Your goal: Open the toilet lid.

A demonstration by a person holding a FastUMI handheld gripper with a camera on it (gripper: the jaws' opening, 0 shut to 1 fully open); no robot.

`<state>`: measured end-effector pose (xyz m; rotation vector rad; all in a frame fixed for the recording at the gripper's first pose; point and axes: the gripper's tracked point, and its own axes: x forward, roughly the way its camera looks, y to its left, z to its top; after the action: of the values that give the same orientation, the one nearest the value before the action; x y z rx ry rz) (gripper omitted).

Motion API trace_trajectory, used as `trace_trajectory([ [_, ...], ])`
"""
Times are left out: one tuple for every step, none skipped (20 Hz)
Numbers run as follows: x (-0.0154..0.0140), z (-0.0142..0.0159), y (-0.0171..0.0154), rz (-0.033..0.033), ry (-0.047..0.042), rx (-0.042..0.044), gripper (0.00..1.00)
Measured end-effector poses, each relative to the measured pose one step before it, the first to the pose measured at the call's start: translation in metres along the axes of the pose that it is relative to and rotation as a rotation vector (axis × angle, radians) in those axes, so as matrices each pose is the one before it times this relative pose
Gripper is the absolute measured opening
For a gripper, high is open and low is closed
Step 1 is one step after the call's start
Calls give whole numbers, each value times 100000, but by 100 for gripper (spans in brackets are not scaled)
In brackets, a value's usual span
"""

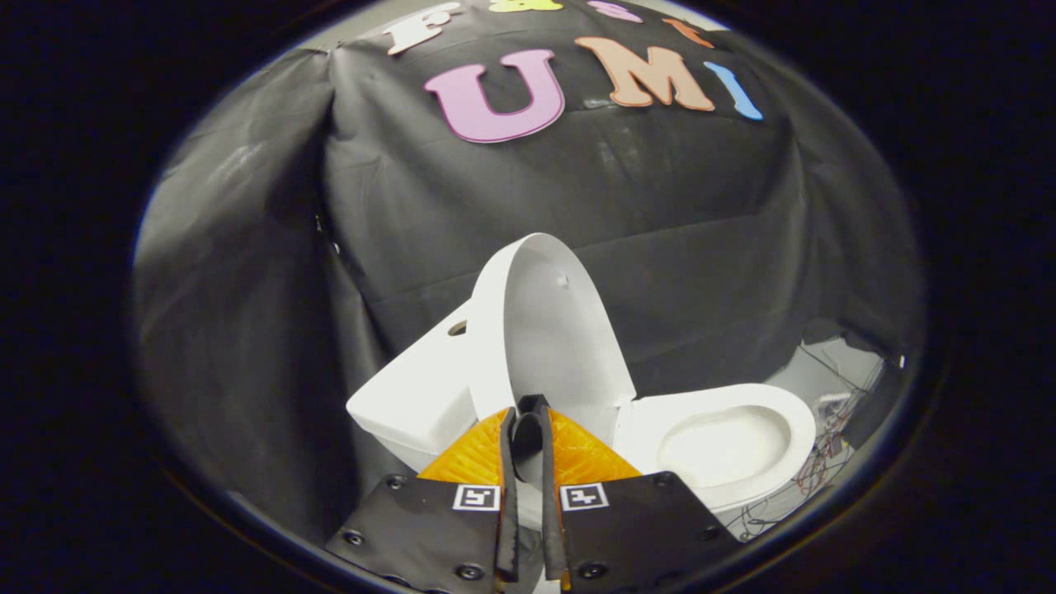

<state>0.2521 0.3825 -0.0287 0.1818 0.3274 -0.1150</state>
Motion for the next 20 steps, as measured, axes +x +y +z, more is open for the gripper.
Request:
trace_trajectory([
  [172, 32, 42, -1476, -709, -3419, 12],
  [26, 45, 112, -1414, -399, -1467, 12],
  [31, -99, 299, -528, 129, -475, 12],
  [74, -44, 294, -417, 16, 213, 12],
  [48, -117, 208, -702, -197, 133, 12],
  [283, -186, 419, 804, 191, 274, 12],
  [-218, -185, 344, 15, 339, -219, 18],
  [151, 5, 82, -509, -666, 72, 24],
  [225, 108, -29, 320, -1014, -378, 23],
  [-4, 164, 22, 588, 157, -254, 23],
  [-63, -271, 249, 1834, 508, 129, 34],
  [-240, -232, 22, 923, 1900, -607, 45],
  [552, -1039, 213, 1080, 2699, -1041, 56],
  [-27, -487, 521, 2114, 1802, -1557, 67],
  [-167, -292, 111, 985, 1030, -2156, 77],
  [-200, -194, 149, 1189, 599, -1809, 88],
  [-146, -255, 400, 2336, 633, -2101, 99],
  [-157, -70, 10, 824, -157, -2291, 99],
  [-496, -126, 158, 1014, -180, -1665, 99],
  [-317, 4, 276, 1786, -71, -1318, 99],
])
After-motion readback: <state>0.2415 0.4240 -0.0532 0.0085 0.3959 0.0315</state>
